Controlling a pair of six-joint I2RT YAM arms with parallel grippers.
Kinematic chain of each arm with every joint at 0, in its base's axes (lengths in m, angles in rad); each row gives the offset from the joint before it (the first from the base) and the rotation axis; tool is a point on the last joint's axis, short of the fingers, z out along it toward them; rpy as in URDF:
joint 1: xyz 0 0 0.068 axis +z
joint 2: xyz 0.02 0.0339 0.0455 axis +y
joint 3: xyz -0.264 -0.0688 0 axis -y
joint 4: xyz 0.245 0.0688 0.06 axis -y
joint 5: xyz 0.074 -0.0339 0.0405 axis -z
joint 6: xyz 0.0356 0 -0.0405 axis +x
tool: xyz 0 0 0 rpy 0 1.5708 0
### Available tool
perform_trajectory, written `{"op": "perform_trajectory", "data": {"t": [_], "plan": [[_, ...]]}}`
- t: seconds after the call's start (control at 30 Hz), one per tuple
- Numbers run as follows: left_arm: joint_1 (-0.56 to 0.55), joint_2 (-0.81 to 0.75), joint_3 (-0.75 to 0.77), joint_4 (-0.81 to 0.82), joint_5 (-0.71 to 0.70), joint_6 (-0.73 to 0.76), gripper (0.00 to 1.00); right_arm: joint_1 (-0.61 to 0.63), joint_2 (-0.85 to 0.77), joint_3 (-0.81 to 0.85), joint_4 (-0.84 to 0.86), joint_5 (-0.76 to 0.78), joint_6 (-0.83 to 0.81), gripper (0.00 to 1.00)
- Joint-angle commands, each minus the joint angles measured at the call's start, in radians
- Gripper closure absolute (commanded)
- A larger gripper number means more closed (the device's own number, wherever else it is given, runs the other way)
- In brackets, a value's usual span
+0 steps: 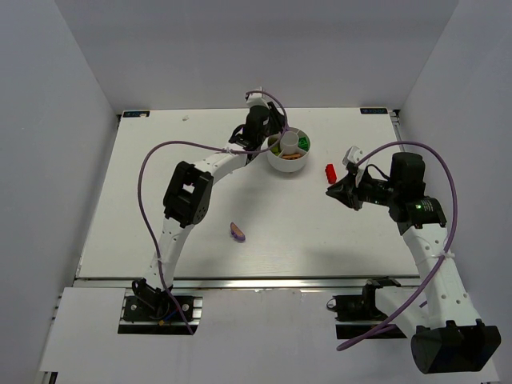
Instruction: Sort the legos into containers by color
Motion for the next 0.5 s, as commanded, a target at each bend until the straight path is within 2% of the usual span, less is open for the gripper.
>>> {"op": "perform_trajectory", "data": {"t": [0.0,0.07,0.1,0.2,0.23,0.33,0.47], "plan": [[0.001,-0.058,-0.03,0.017,0.024,-0.005,0.74,-0.007,-0.001,0.006,0.035,-0.023,0.016,0.8],[0.001,-0.069,-0.041,0.017,0.025,-0.001,0.65,-0.007,0.003,0.009,0.035,-0.023,0.016,0.79],[0.001,-0.072,-0.044,0.013,0.022,0.002,0.56,-0.007,0.003,0.009,0.033,-0.023,0.016,0.79],[0.001,-0.084,-0.056,0.013,0.018,0.008,0.45,-0.008,0.006,0.016,0.036,-0.023,0.016,0.78],[0.001,-0.086,-0.059,0.016,0.019,0.008,0.39,-0.008,0.008,0.017,0.038,-0.023,0.016,0.78],[0.001,-0.104,-0.073,0.036,0.025,0.008,0.31,-0.007,0.008,0.019,0.035,-0.023,0.016,0.77],[0.0,-0.146,-0.07,0.053,0.028,0.014,0.27,-0.008,0.009,0.017,0.032,-0.026,0.016,0.73]]}}
